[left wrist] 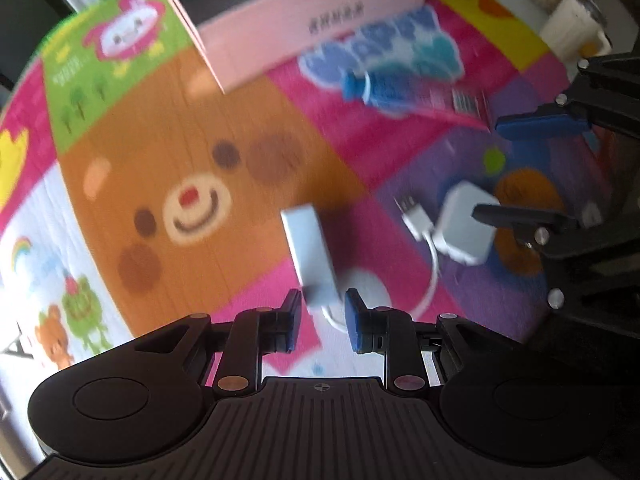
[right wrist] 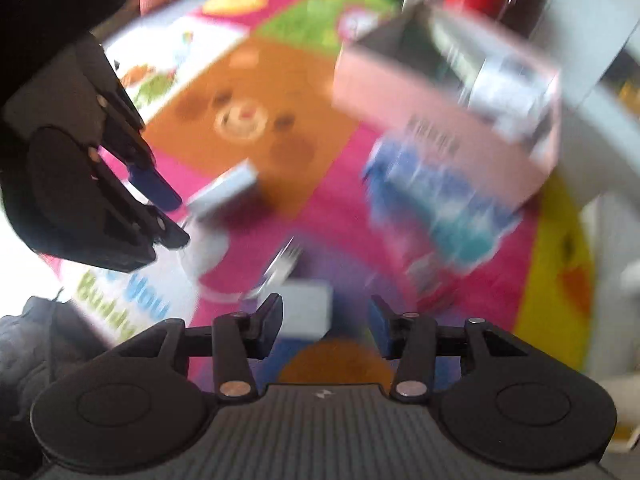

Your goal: Organize rigid objects

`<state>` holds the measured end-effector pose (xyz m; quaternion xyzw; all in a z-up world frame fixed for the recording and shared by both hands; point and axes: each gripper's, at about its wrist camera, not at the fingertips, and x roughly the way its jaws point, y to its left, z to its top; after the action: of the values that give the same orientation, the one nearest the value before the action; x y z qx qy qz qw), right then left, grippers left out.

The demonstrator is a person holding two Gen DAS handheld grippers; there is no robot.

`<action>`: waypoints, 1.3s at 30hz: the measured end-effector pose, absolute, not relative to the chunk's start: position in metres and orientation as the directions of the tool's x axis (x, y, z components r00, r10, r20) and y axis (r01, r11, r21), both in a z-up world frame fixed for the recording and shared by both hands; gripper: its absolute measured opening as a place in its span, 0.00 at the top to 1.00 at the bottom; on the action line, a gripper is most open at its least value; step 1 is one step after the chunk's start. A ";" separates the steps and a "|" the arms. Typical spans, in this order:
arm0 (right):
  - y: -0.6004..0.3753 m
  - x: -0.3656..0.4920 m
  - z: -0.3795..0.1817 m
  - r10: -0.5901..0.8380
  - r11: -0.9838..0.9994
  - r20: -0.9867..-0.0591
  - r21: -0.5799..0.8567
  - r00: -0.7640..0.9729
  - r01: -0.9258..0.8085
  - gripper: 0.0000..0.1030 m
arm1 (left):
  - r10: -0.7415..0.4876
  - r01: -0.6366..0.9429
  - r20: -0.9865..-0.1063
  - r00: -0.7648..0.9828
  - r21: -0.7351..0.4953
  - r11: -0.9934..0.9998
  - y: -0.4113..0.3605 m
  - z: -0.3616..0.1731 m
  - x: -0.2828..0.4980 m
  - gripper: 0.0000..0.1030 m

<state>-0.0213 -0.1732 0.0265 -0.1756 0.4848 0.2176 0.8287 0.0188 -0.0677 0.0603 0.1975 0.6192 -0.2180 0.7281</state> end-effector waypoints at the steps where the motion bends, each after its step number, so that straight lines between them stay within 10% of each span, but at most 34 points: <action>1: -0.174 -0.022 0.026 0.195 0.845 -0.870 -0.085 0.452 -0.528 0.53 | -0.082 0.560 -0.985 0.154 0.019 0.828 -0.067 0.057 0.019 0.72; 12: -0.172 -0.005 -0.005 0.170 0.886 -0.801 -0.131 0.574 -0.445 0.49 | -0.028 0.507 -0.878 0.478 0.250 0.825 -0.043 0.031 0.012 0.71; 19: -0.190 -0.006 -0.012 0.219 0.930 -0.714 -0.054 0.665 -0.364 0.49 | -0.299 0.392 -0.817 0.493 -0.099 0.915 -0.008 0.025 0.002 0.72; 39: -0.243 -0.070 -0.012 0.318 0.937 -0.584 0.074 0.747 -0.341 0.46 | -0.358 0.359 -0.740 0.569 -0.169 0.918 0.016 0.045 -0.034 0.72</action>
<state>-0.0699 -0.2426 -0.0117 -0.0189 0.3090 0.1765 0.9344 -0.0343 0.0160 0.0450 0.0004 0.4179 -0.2026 0.8856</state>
